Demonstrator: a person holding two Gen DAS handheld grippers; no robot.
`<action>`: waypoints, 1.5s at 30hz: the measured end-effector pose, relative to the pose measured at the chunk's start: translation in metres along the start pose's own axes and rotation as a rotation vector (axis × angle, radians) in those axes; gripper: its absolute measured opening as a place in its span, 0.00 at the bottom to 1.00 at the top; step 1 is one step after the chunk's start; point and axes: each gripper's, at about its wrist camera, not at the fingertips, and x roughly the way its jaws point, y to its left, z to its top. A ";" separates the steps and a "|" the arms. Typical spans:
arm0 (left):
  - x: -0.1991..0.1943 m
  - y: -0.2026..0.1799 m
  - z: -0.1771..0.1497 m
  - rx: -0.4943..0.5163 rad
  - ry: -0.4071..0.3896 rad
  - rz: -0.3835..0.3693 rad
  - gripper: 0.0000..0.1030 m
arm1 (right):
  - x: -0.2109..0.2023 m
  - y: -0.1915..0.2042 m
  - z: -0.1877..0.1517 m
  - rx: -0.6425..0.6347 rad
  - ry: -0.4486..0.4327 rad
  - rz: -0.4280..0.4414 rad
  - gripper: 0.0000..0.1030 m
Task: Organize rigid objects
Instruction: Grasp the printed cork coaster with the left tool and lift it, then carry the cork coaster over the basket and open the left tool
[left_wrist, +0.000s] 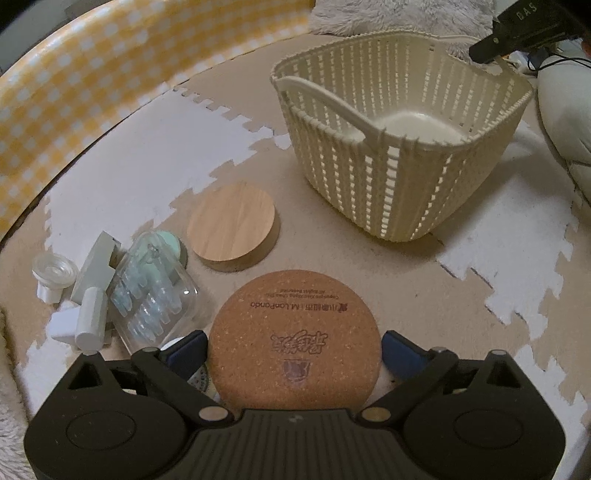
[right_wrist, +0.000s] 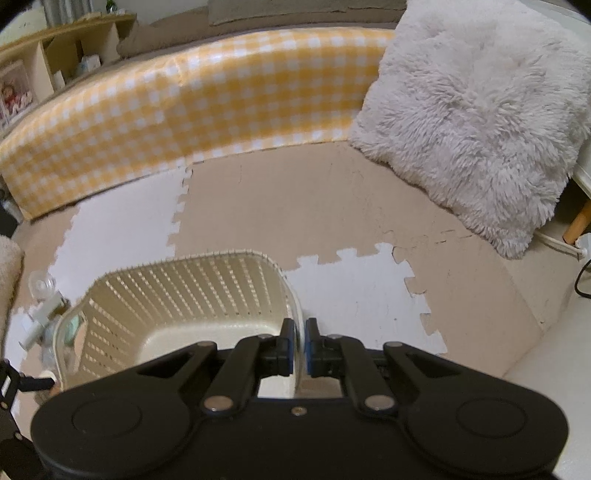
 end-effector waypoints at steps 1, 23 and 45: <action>0.000 0.001 0.000 -0.008 0.006 0.002 0.96 | 0.000 0.000 0.000 -0.002 -0.001 -0.001 0.05; -0.100 0.011 0.031 -0.238 -0.266 -0.084 0.96 | 0.001 -0.004 0.000 0.037 0.008 0.018 0.05; -0.025 -0.065 0.138 -0.130 -0.282 -0.200 0.96 | 0.002 -0.023 0.003 0.161 0.044 0.115 0.06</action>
